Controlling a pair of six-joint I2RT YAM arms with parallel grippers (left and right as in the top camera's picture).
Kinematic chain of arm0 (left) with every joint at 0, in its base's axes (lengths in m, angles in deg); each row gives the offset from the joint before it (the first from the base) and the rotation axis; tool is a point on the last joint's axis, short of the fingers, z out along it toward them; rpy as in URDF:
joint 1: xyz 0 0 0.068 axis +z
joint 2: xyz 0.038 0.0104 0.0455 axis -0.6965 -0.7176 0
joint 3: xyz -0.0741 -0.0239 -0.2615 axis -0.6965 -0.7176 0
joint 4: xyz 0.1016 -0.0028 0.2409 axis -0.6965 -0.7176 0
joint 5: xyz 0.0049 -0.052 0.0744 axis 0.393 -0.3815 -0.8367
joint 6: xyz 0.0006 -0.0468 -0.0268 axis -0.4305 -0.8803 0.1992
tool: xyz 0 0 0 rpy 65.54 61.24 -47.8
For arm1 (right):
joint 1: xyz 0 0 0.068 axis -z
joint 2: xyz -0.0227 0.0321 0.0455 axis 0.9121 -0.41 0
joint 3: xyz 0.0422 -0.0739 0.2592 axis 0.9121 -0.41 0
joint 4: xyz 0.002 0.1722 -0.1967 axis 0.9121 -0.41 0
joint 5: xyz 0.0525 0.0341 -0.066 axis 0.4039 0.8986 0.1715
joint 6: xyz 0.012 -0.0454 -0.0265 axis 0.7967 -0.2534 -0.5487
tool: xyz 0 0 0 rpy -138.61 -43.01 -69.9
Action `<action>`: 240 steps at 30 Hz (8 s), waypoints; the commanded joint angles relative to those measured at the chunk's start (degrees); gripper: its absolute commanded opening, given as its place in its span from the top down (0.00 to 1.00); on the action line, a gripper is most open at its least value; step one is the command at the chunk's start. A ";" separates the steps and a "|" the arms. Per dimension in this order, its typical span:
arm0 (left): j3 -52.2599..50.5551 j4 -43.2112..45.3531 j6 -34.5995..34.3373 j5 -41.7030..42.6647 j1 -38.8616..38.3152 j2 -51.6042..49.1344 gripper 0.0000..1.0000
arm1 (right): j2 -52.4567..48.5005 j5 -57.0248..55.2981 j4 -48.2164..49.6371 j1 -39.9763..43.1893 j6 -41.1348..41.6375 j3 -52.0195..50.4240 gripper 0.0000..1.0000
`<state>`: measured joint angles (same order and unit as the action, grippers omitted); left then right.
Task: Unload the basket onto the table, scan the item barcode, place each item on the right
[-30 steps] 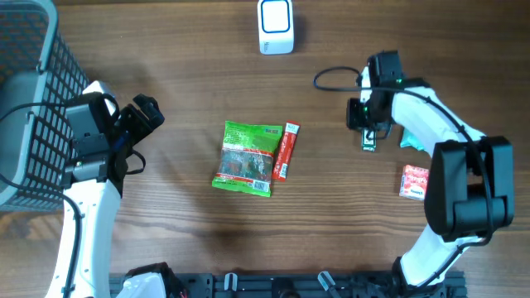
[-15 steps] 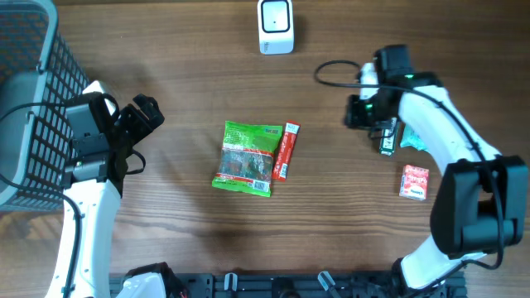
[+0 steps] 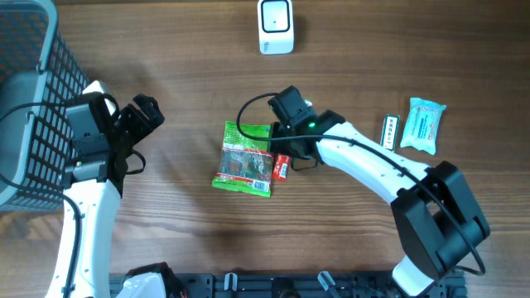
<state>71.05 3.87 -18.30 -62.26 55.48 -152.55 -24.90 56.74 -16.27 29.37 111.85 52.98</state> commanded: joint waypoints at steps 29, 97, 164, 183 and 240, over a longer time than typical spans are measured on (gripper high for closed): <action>0.46 0.17 0.87 -0.52 0.20 -0.13 0.00 | -4.48 -9.51 6.10 1.14 7.52 -4.13 0.62; 0.46 0.17 0.87 -0.52 0.20 -0.13 0.00 | 3.04 5.31 -15.43 16.85 -28.06 -13.29 0.84; 0.46 0.17 0.87 -0.52 0.20 -0.13 0.00 | 4.11 17.57 -5.68 20.00 -56.96 -13.20 0.56; 0.46 0.17 0.87 -0.52 0.20 -0.13 0.00 | 6.78 2.23 -14.86 20.02 -52.46 -8.85 0.71; 0.46 0.17 0.85 -0.52 0.20 -0.13 0.00 | 6.69 3.93 -2.32 20.00 -52.70 -18.88 0.87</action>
<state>71.07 3.89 -18.30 -62.44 55.48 -152.55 -17.03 60.61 -18.74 49.26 59.31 35.03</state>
